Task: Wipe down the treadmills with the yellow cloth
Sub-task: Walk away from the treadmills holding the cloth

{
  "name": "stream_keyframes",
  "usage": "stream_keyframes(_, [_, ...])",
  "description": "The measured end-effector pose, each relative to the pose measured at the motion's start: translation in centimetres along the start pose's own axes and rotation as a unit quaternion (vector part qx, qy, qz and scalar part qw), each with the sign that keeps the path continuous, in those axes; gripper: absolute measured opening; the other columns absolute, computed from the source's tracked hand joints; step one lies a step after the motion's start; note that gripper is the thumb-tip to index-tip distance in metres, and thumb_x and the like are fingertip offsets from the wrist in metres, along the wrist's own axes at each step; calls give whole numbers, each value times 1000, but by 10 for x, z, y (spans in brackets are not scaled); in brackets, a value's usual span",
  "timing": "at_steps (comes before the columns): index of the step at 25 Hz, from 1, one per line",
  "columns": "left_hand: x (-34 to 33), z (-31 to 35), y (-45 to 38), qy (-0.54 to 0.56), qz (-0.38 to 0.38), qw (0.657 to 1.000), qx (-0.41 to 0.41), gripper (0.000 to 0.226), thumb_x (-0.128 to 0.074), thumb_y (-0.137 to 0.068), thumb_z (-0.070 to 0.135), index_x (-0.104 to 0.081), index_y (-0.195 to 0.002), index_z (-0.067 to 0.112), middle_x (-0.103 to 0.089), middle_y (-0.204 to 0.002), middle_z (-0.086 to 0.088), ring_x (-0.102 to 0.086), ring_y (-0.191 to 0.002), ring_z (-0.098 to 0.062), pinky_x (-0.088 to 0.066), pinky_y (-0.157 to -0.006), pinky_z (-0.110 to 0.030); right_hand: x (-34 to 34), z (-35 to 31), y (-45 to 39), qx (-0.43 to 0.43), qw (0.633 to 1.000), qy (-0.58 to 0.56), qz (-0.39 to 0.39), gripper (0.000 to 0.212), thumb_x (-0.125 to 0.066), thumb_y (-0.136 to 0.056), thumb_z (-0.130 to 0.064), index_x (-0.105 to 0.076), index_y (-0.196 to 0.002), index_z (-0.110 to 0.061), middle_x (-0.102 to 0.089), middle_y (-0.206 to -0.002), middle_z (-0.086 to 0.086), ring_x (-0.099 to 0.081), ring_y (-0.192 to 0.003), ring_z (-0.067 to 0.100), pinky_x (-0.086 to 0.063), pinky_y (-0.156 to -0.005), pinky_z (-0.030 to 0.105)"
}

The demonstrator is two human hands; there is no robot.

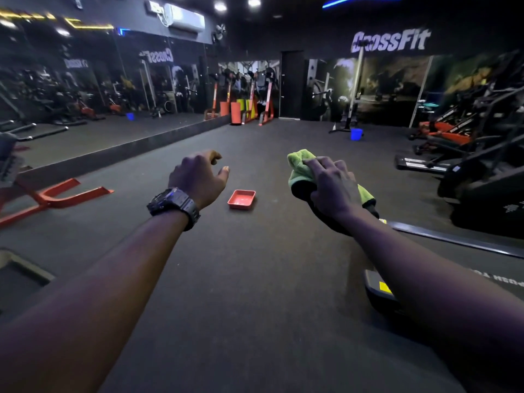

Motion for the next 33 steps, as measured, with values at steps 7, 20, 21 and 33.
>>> stream_keyframes(7, [-185, -20, -175, -13, -26, 999, 35, 41, -62, -90, 39, -60, -126, 20, -68, -119, -4, -65, -103, -28, -50, -78, -36, -159, 78, -184, 16, 999, -13, -34, 65, -62, -83, -18, -44, -144, -30, -47, -144, 0, -47, -119, 34, -45, -91, 46])
stream_keyframes(20, [-493, -165, -515, 0, -57, 993, 102, 43, -60, -89, 44, -57, -126, 22, -63, -127, -4, -62, -109, -31, -51, -86, -39, -463, 142, -545, 49, 993, -18, -110, 69, -59, -81, -12, -42, -145, -30, -45, -146, 0, -46, -118, 33, -45, -90, 46])
stream_keyframes(21, [-515, -178, -545, -2, -64, 992, 107, 44, -59, -90, 45, -56, -127, 22, -62, -128, -5, -61, -110, -30, -51, -87, -39, -485, 148, -574, 48, 992, -18, -114, 70, -59, -80, -11, -42, -146, -30, -44, -147, 0, -46, -119, 33, -45, -91, 46])
stream_keyframes(33, [-822, -303, -824, -24, -80, 981, 175, 49, -47, -98, 34, -42, -142, 13, -30, -157, -9, -38, -138, -32, -31, -114, -49, -819, 238, -896, 102, 975, -83, -180, 69, -61, -80, -11, -43, -145, -27, -45, -146, 0, -47, -118, 34, -47, -89, 47])
Point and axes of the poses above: each hand's wrist, its own y-axis away from the middle knuckle, its own x-axis out of the back of the hand, z = x × y, the point moved 2 cm from there along -y, towards the middle knuckle
